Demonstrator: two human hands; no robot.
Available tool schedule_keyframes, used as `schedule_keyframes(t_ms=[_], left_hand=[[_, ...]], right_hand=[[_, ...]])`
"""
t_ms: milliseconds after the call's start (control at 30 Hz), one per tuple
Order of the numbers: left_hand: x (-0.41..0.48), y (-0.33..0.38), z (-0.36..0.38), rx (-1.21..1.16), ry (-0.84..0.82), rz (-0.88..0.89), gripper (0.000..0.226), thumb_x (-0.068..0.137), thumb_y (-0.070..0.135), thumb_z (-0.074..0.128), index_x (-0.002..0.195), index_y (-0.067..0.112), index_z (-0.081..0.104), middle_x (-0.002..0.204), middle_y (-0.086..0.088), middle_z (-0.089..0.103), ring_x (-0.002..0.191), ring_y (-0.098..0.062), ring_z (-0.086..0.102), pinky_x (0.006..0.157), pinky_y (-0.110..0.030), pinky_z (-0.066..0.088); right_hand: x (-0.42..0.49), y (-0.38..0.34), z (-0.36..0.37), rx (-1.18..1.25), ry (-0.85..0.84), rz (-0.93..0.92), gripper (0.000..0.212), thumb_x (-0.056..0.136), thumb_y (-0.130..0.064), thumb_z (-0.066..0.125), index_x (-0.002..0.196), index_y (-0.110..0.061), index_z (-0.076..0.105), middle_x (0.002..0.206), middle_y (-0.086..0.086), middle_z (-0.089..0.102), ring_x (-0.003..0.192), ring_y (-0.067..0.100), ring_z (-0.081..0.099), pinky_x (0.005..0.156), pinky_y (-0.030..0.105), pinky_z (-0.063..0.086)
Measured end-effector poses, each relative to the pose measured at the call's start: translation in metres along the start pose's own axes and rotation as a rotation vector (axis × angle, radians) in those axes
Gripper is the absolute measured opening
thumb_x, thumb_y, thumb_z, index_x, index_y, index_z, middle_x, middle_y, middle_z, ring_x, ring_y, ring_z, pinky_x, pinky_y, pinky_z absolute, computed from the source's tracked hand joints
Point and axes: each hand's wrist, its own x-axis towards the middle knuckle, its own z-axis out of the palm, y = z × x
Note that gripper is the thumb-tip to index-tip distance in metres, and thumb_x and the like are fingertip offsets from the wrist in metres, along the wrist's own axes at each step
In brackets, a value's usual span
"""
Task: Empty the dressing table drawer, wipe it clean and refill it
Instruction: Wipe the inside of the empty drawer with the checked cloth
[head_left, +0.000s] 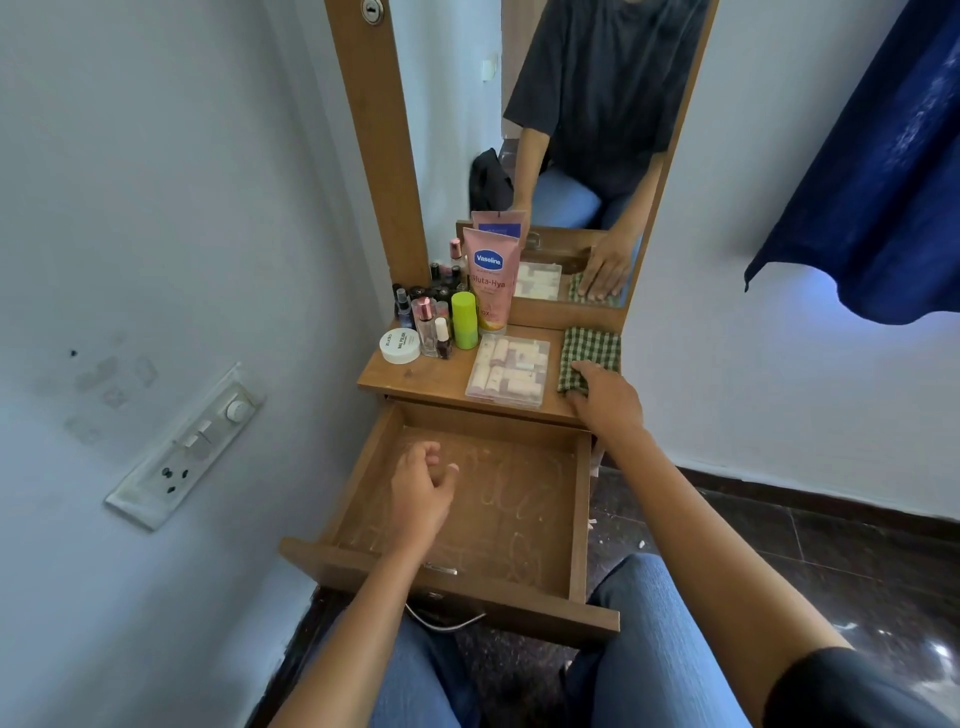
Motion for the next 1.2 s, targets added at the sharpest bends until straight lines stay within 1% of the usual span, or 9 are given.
schedule_keyframes(t_ms=[133, 233, 367, 500, 700, 800, 900, 1100, 1200], left_hand=[[-0.005, -0.014, -0.015, 0.091, 0.026, 0.034, 0.03, 0.089, 0.021, 0.063, 0.117, 0.015, 0.055, 0.105, 0.002, 0.057, 0.079, -0.005, 0.056, 0.061, -0.01, 0.036], [-0.006, -0.027, -0.026, 0.144, 0.032, 0.059, 0.027, 0.088, 0.016, 0.063, 0.114, 0.013, 0.057, 0.105, -0.001, 0.058, 0.079, -0.008, 0.057, 0.065, -0.013, 0.04], [-0.008, -0.037, -0.034, 0.13, 0.013, 0.075, 0.028, 0.088, 0.014, 0.064, 0.114, 0.008, 0.057, 0.109, -0.005, 0.057, 0.09, -0.015, 0.06, 0.075, -0.019, 0.044], [-0.012, -0.04, -0.036, 0.133, -0.008, 0.076, 0.033, 0.088, 0.015, 0.063, 0.118, 0.006, 0.055, 0.115, -0.007, 0.054, 0.09, -0.01, 0.053, 0.078, -0.02, 0.042], [-0.014, -0.045, -0.04, 0.18, -0.03, 0.147, 0.033, 0.089, 0.018, 0.062, 0.12, 0.009, 0.054, 0.118, -0.005, 0.053, 0.096, -0.009, 0.052, 0.083, -0.019, 0.04], [-0.008, -0.055, -0.046, 0.242, -0.047, 0.193, 0.031, 0.089, 0.02, 0.061, 0.119, 0.012, 0.055, 0.116, -0.004, 0.053, 0.102, -0.018, 0.057, 0.083, -0.025, 0.045], [0.001, -0.068, -0.054, 0.269, -0.051, 0.203, 0.032, 0.089, 0.019, 0.061, 0.119, 0.01, 0.055, 0.114, -0.006, 0.053, 0.105, -0.021, 0.056, 0.086, -0.028, 0.046], [0.006, -0.076, -0.056, 0.256, -0.021, 0.154, 0.032, 0.09, 0.027, 0.06, 0.119, 0.014, 0.055, 0.118, -0.002, 0.052, 0.105, -0.014, 0.055, 0.083, -0.021, 0.041], [0.005, -0.077, -0.055, 0.23, -0.017, 0.151, 0.03, 0.089, 0.026, 0.061, 0.117, 0.015, 0.057, 0.116, -0.001, 0.053, 0.104, -0.014, 0.055, 0.082, -0.022, 0.041]], right_hand=[[-0.023, -0.01, -0.004, -0.315, 0.075, -0.011, 0.033, 0.092, -0.007, 0.048, 0.123, -0.016, 0.054, 0.101, 0.01, 0.067, 0.09, 0.028, 0.063, 0.075, 0.034, 0.049], [-0.045, -0.012, -0.01, -0.383, 0.067, -0.076, 0.035, 0.089, -0.003, 0.049, 0.121, -0.015, 0.056, 0.101, 0.007, 0.067, 0.091, 0.025, 0.063, 0.074, 0.032, 0.048], [-0.074, -0.024, -0.026, -0.019, -0.041, -0.04, 0.037, 0.089, -0.009, 0.052, 0.125, -0.014, 0.057, 0.11, 0.014, 0.067, 0.099, 0.033, 0.062, 0.081, 0.037, 0.05], [-0.097, -0.038, -0.027, 0.318, -0.123, -0.043, 0.031, 0.094, -0.014, 0.052, 0.124, -0.011, 0.056, 0.11, 0.008, 0.065, 0.099, 0.025, 0.059, 0.078, 0.029, 0.045], [-0.083, -0.042, 0.017, 0.782, -0.373, 0.25, 0.024, 0.098, -0.017, 0.05, 0.12, -0.012, 0.058, 0.117, 0.005, 0.064, 0.103, 0.02, 0.06, 0.082, 0.03, 0.051], [-0.085, -0.036, 0.042, 0.642, -0.39, 0.366, 0.038, 0.098, -0.016, 0.048, 0.134, -0.009, 0.045, 0.13, 0.009, 0.054, 0.114, 0.025, 0.053, 0.092, 0.033, 0.047], [-0.09, -0.031, 0.051, 0.484, -0.373, 0.343, 0.041, 0.099, -0.015, 0.043, 0.139, -0.009, 0.038, 0.132, 0.012, 0.05, 0.116, 0.025, 0.051, 0.085, 0.028, 0.042], [-0.09, -0.038, 0.052, 0.599, -0.23, 0.279, 0.038, 0.099, -0.013, 0.042, 0.137, -0.013, 0.034, 0.127, 0.014, 0.053, 0.101, 0.021, 0.056, 0.082, 0.031, 0.052], [-0.1, -0.038, 0.061, 0.395, -0.305, 0.254, 0.052, 0.096, -0.013, 0.05, 0.139, -0.006, 0.024, 0.136, 0.02, 0.04, 0.117, 0.032, 0.05, 0.095, 0.039, 0.045]])
